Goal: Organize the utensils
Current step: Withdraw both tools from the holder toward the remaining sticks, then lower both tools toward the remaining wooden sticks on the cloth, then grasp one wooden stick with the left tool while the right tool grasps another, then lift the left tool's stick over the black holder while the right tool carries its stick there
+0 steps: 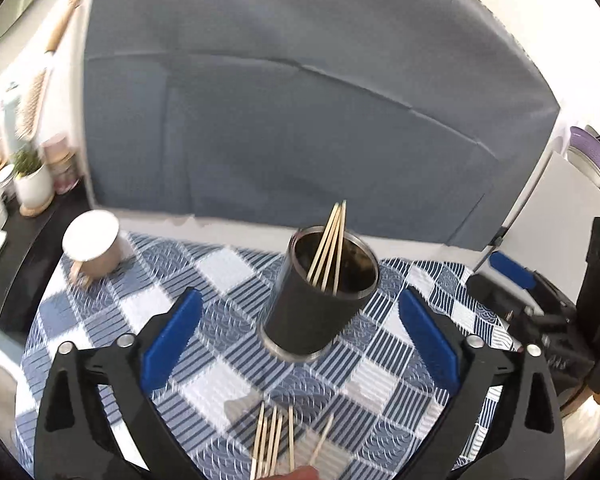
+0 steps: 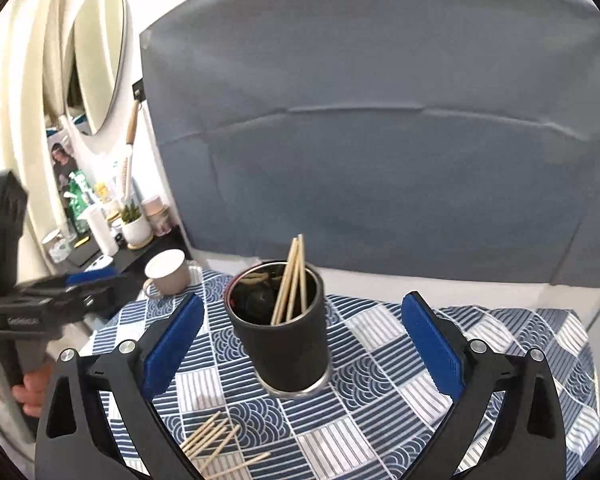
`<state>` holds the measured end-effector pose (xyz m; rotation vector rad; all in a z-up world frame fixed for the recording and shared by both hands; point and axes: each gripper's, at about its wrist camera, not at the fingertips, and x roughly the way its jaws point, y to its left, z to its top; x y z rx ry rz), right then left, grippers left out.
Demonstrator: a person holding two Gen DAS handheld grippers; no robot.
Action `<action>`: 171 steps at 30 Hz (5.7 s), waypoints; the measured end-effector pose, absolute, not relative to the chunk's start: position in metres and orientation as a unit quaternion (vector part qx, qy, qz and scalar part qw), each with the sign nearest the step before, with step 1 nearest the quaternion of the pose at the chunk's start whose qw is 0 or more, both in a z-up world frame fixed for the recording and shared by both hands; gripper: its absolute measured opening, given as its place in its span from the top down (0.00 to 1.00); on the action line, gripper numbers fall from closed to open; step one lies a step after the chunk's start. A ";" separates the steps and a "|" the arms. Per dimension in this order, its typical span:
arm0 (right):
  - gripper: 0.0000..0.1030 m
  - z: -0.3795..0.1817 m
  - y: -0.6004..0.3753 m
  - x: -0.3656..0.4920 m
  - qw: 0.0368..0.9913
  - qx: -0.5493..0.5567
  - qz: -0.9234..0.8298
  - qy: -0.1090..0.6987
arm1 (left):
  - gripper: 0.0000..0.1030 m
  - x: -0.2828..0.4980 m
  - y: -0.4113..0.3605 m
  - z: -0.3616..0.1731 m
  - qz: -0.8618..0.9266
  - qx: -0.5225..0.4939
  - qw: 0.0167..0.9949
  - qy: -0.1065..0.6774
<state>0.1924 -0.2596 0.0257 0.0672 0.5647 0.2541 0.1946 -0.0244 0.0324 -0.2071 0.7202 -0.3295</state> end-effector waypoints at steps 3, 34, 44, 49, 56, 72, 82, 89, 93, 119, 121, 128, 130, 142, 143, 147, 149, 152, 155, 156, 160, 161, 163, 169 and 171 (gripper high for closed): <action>0.08 0.026 -0.265 0.180 0.945 0.039 0.146 0.289 | 0.06 0.172 -0.017 0.029 -0.136 -0.102 0.919 0.356; 0.08 -0.097 -0.239 0.126 0.841 0.068 0.182 0.506 | 0.06 0.074 0.002 -0.072 -0.083 -0.046 0.879 0.467; 0.08 -0.143 -0.217 0.140 0.811 0.091 0.081 0.573 | 0.06 0.125 0.011 -0.118 -0.141 0.004 0.833 0.535; 0.08 -0.157 -0.211 0.147 0.802 0.104 0.043 0.587 | 0.06 0.149 0.010 -0.136 -0.169 0.031 0.814 0.555; 0.08 -0.171 -0.204 0.153 0.795 0.110 -0.007 0.597 | 0.06 0.172 0.002 -0.154 -0.192 0.068 0.793 0.573; 0.06 -0.189 -0.182 0.155 0.782 0.069 -0.100 0.611 | 0.04 0.182 -0.014 -0.173 -0.183 0.129 0.783 0.580; 0.06 -0.180 -0.180 0.161 0.775 0.075 -0.100 0.619 | 0.04 0.183 -0.015 -0.174 -0.171 0.122 0.781 0.588; 0.33 -0.177 -0.189 0.166 0.778 0.071 -0.097 0.616 | 0.10 0.177 -0.010 -0.173 -0.148 0.101 0.796 0.579; 0.92 -0.168 -0.189 0.166 0.780 0.053 -0.075 0.619 | 0.49 0.168 -0.001 -0.164 -0.137 0.087 0.807 0.568; 0.96 -0.119 -0.317 0.163 0.803 0.141 -0.020 0.579 | 0.95 0.148 0.041 -0.102 -0.041 -0.049 0.814 0.577; 0.96 -0.110 -0.327 0.161 0.810 0.139 -0.016 0.570 | 0.95 0.147 0.037 -0.092 -0.036 -0.047 0.820 0.569; 0.96 -0.077 -0.343 0.171 0.836 0.127 0.013 0.533 | 0.95 0.146 0.016 -0.054 -0.024 -0.029 0.845 0.533; 0.96 -0.067 -0.347 0.174 0.843 0.124 0.022 0.523 | 0.95 0.146 0.007 -0.043 -0.020 -0.026 0.852 0.522; 0.96 0.009 -0.360 0.185 0.885 0.109 0.118 0.437 | 0.95 0.132 -0.041 0.015 -0.008 -0.034 0.886 0.462; 0.96 0.014 -0.359 0.186 0.887 0.111 0.128 0.429 | 0.95 0.131 -0.046 0.020 -0.008 -0.031 0.889 0.457; 0.96 0.040 -0.355 0.194 0.898 0.110 0.154 0.396 | 0.95 0.131 -0.059 0.037 -0.011 -0.019 0.897 0.442; 0.96 0.054 -0.352 0.199 0.903 0.108 0.166 0.382 | 0.95 0.133 -0.065 0.045 -0.017 -0.011 0.900 0.435; 0.96 0.069 -0.348 0.206 0.908 0.110 0.171 0.367 | 0.95 0.144 -0.072 0.055 -0.020 0.009 0.903 0.428; 0.96 0.082 -0.345 0.213 0.912 0.118 0.174 0.352 | 0.95 0.158 -0.075 0.067 -0.035 0.014 0.907 0.418; 0.96 0.086 -0.344 0.216 0.914 0.120 0.175 0.346 | 0.95 0.161 -0.075 0.070 -0.037 0.016 0.909 0.415; 0.96 0.101 -0.337 0.224 0.924 0.127 0.174 0.316 | 0.95 0.182 -0.079 0.083 -0.059 0.020 0.915 0.399; 0.96 0.103 -0.335 0.225 0.926 0.130 0.174 0.308 | 0.95 0.187 -0.081 0.086 -0.068 0.022 0.915 0.396; 0.95 0.109 -0.330 0.230 0.930 0.136 0.179 0.290 | 0.95 0.195 -0.084 0.091 -0.076 0.029 0.919 0.386; 0.95 0.113 -0.302 0.254 0.932 0.119 0.183 0.288 | 0.95 0.227 -0.082 0.092 -0.099 0.029 0.926 0.363; 0.95 0.113 -0.293 0.262 0.935 0.110 0.181 0.285 | 0.95 0.238 -0.079 0.091 -0.114 0.017 0.925 0.361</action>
